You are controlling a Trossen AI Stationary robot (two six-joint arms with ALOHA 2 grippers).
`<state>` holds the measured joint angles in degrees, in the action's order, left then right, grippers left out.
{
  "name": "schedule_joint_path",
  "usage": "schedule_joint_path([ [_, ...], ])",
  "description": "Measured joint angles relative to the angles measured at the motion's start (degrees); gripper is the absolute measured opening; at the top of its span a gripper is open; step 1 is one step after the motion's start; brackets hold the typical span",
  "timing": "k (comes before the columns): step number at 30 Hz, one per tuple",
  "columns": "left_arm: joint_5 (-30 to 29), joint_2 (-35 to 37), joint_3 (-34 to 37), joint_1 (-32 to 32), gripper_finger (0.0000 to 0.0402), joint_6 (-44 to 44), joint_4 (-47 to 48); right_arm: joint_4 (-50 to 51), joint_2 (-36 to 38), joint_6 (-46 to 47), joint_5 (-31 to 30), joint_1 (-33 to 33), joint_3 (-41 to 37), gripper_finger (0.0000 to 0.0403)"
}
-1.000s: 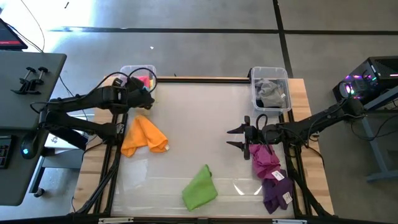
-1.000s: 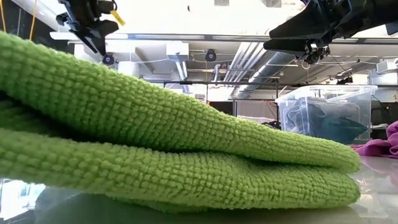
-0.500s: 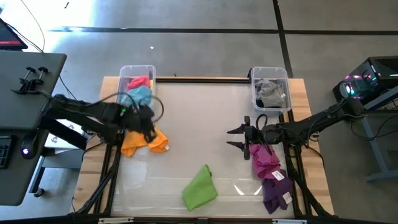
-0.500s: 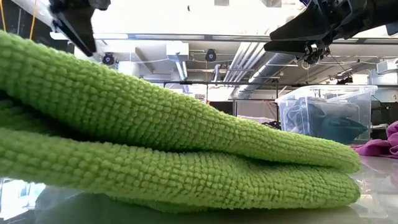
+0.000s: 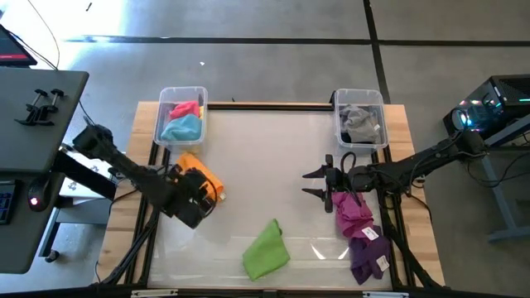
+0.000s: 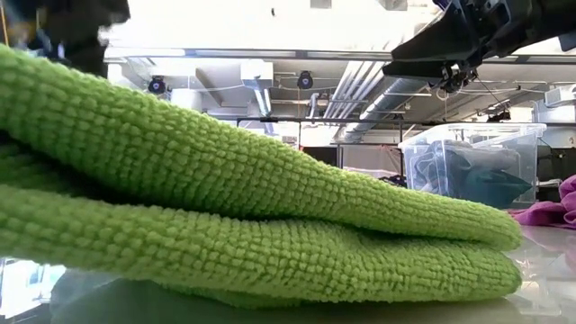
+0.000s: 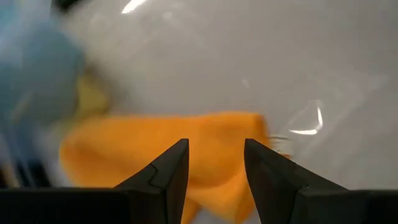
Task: Sort towels by color in basket
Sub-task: Put the orange towel into the left transparent bin
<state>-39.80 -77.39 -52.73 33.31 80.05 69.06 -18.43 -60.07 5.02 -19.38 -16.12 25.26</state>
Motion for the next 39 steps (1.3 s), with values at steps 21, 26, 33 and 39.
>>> schedule_joint_path([
  [21,0.9,-1.6,29.5,-4.7,0.0206,26.7,-26.9,0.2,0.0,-0.6,0.0,0.0,0.0,0.02],
  [26,-0.6,-1.6,30.1,-5.1,0.0148,20.4,-33.7,0.2,0.0,-0.6,0.0,0.0,0.0,0.02],
  [33,1.4,-1.8,28.7,-5.0,0.0017,0.2,-52.0,0.2,0.0,-0.6,0.0,0.0,0.0,0.02],
  [39,-4.9,-1.8,28.4,-5.2,0.0018,-33.4,-84.1,0.4,0.0,-0.6,0.0,0.0,0.0,0.02],
])
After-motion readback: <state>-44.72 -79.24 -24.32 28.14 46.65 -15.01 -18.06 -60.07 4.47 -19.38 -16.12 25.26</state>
